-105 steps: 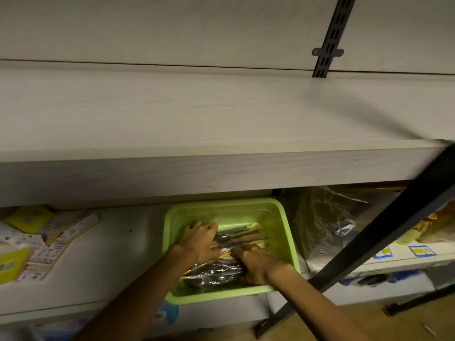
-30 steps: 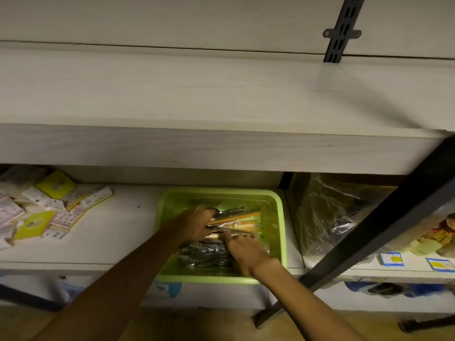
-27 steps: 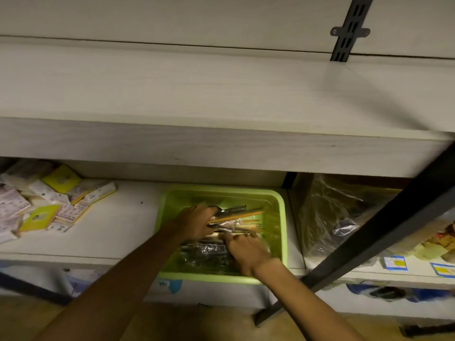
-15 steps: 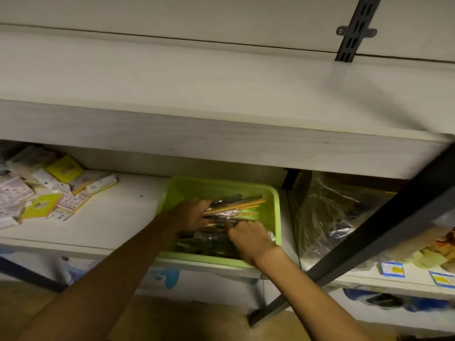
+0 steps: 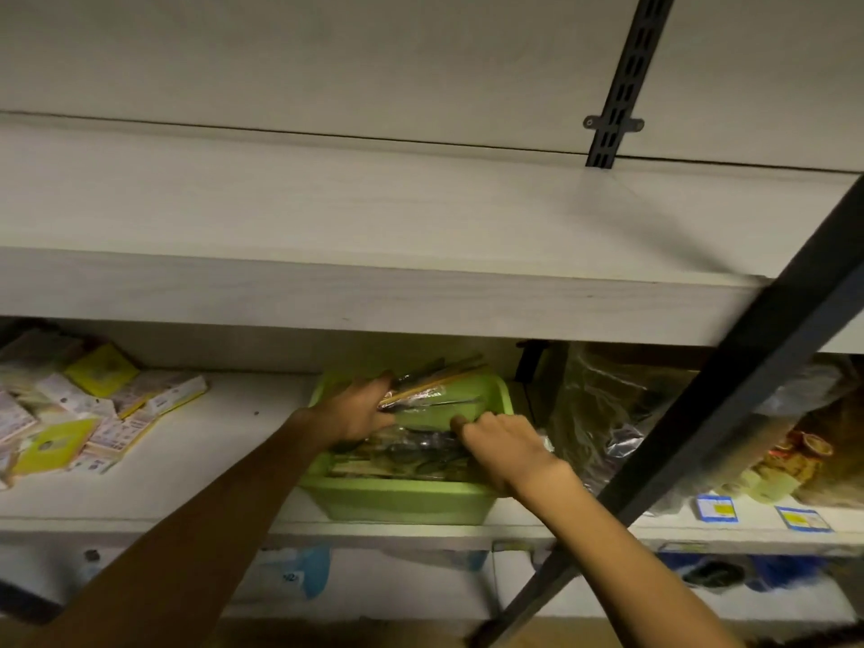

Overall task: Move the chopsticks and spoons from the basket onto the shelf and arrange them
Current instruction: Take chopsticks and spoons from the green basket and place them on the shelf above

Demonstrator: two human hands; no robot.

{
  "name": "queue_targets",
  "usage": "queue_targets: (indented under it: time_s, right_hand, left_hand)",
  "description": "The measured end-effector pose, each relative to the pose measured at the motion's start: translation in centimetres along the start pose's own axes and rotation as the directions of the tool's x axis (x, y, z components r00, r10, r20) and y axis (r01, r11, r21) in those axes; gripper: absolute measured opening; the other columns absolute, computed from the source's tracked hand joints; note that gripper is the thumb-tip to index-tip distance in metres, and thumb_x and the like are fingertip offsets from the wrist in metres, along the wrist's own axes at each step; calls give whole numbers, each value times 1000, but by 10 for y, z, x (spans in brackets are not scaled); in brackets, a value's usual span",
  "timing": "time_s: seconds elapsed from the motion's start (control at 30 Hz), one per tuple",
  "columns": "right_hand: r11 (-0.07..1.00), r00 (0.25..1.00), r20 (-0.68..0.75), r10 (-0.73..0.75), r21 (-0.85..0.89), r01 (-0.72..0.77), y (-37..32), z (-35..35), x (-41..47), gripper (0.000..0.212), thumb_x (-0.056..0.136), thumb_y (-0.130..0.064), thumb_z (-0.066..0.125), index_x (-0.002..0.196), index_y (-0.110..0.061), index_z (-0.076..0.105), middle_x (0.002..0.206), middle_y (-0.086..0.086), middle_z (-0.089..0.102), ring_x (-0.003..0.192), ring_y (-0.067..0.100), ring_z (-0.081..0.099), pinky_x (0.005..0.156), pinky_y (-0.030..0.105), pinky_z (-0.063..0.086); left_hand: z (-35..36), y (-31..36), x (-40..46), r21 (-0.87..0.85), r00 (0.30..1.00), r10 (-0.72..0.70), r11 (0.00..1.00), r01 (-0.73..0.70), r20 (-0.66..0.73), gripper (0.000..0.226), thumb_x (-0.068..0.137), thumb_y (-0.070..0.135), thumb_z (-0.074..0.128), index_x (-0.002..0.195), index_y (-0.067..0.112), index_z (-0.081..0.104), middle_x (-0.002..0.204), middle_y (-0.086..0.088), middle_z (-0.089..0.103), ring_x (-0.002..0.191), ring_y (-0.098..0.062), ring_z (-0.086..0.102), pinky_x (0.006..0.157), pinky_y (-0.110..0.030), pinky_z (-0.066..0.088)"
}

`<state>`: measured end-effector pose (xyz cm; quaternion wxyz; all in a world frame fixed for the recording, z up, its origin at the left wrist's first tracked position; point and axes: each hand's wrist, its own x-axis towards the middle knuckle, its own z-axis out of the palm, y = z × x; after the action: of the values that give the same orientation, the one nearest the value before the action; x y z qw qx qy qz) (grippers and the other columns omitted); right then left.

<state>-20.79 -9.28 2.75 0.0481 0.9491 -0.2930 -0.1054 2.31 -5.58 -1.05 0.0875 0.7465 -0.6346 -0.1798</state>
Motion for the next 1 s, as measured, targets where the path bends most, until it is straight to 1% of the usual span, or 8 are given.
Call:
queue_targets:
  time_s: [0.2,0.4,0.47,0.57,0.67,0.73,0.87,1.0]
  right_hand:
    - [966,985,15,174,193,-174,6,2,-33,45,94,-14,52,136,-22,38,118,13,59,112,33,55,87,44,47]
    - [760,908,55,415,527,-379,-6,0,-69,41,90,-30,61,126,-21,47,113,14,62,104,35,61,87,49,51]
    - [615,895,72,440,702,-359,-20,-2,-78,31,88,-19,63,117,-15,52,101,13,66,90,31,67,80,49,55]
    - [300,870,84,486,919,-256,-52,-6,-93,24,90,-4,60,112,-9,54,89,14,67,69,24,69,62,36,58]
    - [52,836,112,537,985,-166,-84,-10,-109,23,91,-4,59,113,-5,51,86,14,67,64,22,65,54,34,48]
    - [-72,815,131,565,991,-109,-101,-13,-120,22,92,-5,60,112,-4,50,84,14,67,63,24,64,55,37,45]
    - [-152,787,138,601,987,-57,-126,-13,-149,23,92,-8,61,110,0,50,82,15,69,63,24,65,52,34,49]
    - [-185,744,134,655,983,-15,-135,-8,-181,28,92,-13,62,109,6,50,80,15,70,66,30,61,53,36,46]
  left_hand:
    - [-10,4,-7,-50,1000,7,999,-8,-12,45,87,34,58,127,22,42,117,-10,58,99,-27,57,82,-36,49]
    - [-21,1,-27,-163,995,13,986,-28,-97,35,88,27,60,120,17,49,107,-11,64,86,-25,62,71,-30,49]
    - [-25,2,-39,-216,991,21,975,-49,-129,28,88,24,61,113,16,51,99,-11,66,81,-25,64,71,-36,55]
    - [-32,5,-60,-188,977,39,979,-79,-211,24,87,26,62,106,16,51,93,-10,67,79,-29,66,71,-38,57]
    - [-38,10,-82,-251,961,90,955,-158,-261,23,85,24,62,102,21,47,91,-7,68,71,-22,66,60,-26,50]
    - [-39,14,-96,-376,969,103,908,-184,-226,23,85,21,61,104,22,47,89,-4,68,62,-17,65,54,-28,52]
    - [-23,27,-118,-572,991,97,810,-130,-87,25,89,13,58,112,12,49,85,-11,67,55,-21,63,53,-36,54]
    - [3,52,-141,-621,993,106,775,-116,-54,11,90,13,57,98,12,49,73,-5,62,46,-9,58,43,-24,47]
